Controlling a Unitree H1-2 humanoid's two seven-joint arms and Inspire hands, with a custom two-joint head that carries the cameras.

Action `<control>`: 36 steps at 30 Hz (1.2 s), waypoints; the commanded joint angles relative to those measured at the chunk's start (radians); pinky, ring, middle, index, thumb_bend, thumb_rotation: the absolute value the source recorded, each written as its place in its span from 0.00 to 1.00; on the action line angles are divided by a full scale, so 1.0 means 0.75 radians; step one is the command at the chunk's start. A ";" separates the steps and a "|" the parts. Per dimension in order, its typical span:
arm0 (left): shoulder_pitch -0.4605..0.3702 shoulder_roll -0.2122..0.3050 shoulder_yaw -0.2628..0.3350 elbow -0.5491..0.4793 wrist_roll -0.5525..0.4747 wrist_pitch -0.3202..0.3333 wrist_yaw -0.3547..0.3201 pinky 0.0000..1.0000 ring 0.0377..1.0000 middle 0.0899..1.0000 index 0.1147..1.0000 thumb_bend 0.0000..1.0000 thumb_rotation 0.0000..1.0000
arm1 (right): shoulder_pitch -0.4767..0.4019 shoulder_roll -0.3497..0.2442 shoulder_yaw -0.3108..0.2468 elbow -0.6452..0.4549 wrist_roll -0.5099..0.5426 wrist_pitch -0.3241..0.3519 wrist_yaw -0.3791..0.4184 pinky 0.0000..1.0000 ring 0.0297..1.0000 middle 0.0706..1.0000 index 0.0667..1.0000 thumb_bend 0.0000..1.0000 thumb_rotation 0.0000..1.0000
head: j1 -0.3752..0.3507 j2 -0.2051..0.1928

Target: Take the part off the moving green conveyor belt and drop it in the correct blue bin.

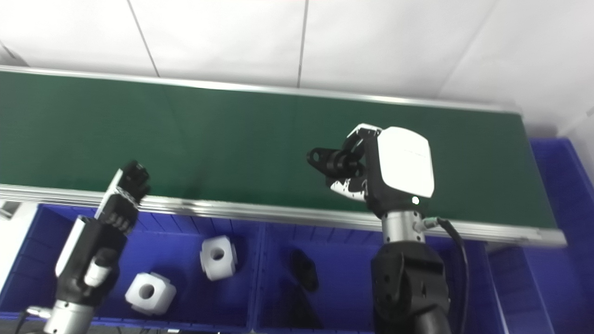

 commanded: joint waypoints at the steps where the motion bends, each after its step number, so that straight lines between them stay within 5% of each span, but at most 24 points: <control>1: -0.014 0.029 0.021 -0.061 -0.043 0.034 -0.014 1.00 1.00 1.00 1.00 0.81 0.82 | 0.065 0.030 -0.015 -0.047 -0.029 -0.069 -0.048 0.11 0.14 0.43 0.45 0.53 0.00 | -0.026 0.009; 8: -0.039 0.034 0.068 -0.041 -0.082 0.035 -0.032 1.00 1.00 1.00 1.00 0.82 0.83 | 0.264 0.060 -0.021 0.111 -0.043 -0.135 -0.207 0.20 0.23 0.43 0.45 0.53 0.00 | -0.027 -0.003; 14: -0.033 0.050 0.100 -0.006 -0.086 0.021 -0.052 1.00 1.00 1.00 1.00 0.86 0.84 | 0.295 0.040 -0.027 0.304 0.039 -0.167 -0.341 0.19 0.24 0.43 0.45 0.53 0.00 | -0.024 -0.016; 20: -0.020 0.048 0.110 0.002 -0.099 0.010 -0.079 1.00 1.00 1.00 1.00 0.85 0.83 | 0.251 0.048 -0.030 0.387 -0.008 -0.069 -0.196 0.22 0.28 0.38 0.48 0.52 0.00 | -0.003 -0.037; 21: -0.017 0.044 0.111 0.000 -0.088 0.005 -0.077 1.00 1.00 1.00 1.00 0.85 0.84 | 0.249 0.058 -0.031 0.381 -0.066 -0.043 -0.112 0.39 0.47 0.53 0.59 0.70 0.20 | -0.001 -0.039; 27: -0.005 0.039 0.115 -0.019 -0.079 0.024 -0.083 1.00 1.00 1.00 1.00 0.84 0.84 | 0.249 0.082 -0.048 0.328 -0.258 -0.030 0.165 0.74 0.76 0.79 0.80 0.98 0.60 | 0.012 -0.047; 30: -0.004 0.037 0.114 -0.024 -0.095 0.031 -0.087 1.00 1.00 1.00 1.00 0.84 0.82 | 0.250 0.099 -0.060 0.304 -0.295 -0.044 0.223 0.86 0.84 0.87 0.84 1.00 0.71 | 0.012 -0.047; 36: -0.001 0.031 0.117 -0.028 -0.076 0.031 -0.078 1.00 1.00 1.00 1.00 0.85 0.82 | 0.249 0.109 -0.072 0.290 -0.326 -0.071 0.268 0.89 0.86 0.88 0.85 1.00 0.79 | 0.020 -0.054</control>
